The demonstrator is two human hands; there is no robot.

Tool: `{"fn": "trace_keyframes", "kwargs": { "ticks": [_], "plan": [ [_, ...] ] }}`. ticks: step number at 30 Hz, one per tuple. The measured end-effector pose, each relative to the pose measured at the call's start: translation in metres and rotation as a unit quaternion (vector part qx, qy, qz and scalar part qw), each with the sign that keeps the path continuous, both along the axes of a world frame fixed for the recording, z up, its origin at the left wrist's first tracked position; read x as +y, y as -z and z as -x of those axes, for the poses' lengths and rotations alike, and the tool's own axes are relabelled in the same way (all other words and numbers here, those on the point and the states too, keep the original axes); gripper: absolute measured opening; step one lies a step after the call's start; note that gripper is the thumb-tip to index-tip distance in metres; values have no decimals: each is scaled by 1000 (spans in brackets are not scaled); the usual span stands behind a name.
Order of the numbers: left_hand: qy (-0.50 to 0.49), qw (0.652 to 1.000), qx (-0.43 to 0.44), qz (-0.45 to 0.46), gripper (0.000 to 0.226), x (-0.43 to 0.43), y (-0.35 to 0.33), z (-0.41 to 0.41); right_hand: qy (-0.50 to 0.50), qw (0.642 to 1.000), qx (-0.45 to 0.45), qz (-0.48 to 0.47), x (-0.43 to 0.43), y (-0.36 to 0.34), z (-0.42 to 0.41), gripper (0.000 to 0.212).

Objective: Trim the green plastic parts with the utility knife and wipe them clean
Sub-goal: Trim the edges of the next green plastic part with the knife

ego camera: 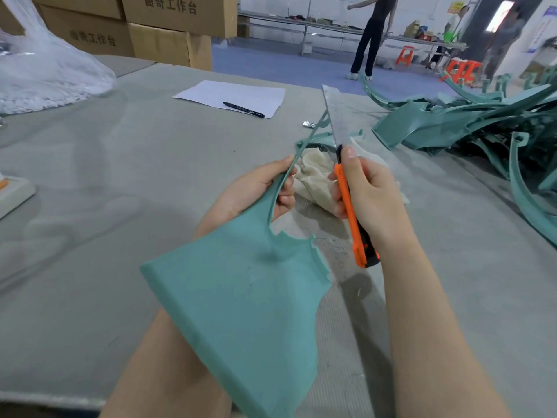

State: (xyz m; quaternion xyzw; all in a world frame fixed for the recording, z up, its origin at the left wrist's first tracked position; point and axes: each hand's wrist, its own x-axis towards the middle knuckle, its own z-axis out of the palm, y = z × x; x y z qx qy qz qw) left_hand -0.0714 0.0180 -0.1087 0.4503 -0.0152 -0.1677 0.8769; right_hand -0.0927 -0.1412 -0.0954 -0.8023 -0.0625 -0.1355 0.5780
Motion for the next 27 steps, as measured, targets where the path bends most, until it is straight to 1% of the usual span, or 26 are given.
{"fn": "trace_keyframes", "kwargs": {
  "ticks": [4, 12, 15, 19, 24, 27],
  "plan": [
    [14, 1000, 3, -15, 35, -1, -1, 2, 56, 997, -37, 31, 1, 6, -4, 55],
    [16, 1000, 15, -22, 30, -1, -1, 3, 102, 987, -56, 110, -1, 10, -8, 54],
    [5, 999, 15, -29, 26, -1, 0, 3, 103, 985, -58, 129, -1, 11, -8, 52],
    [-6, 1000, 24, -20, 27, 1, 1, 2, 93, 983, -61, 146, -2, 11, -8, 51],
    [0, 1000, 17, -14, 42, 3, 3, 0, 69, 987, -48, 139, -2, 12, -8, 56],
    [6, 1000, 16, -10, 42, 5, 4, 0, 44, 990, -37, 126, -1, 13, -8, 55]
  ]
}}
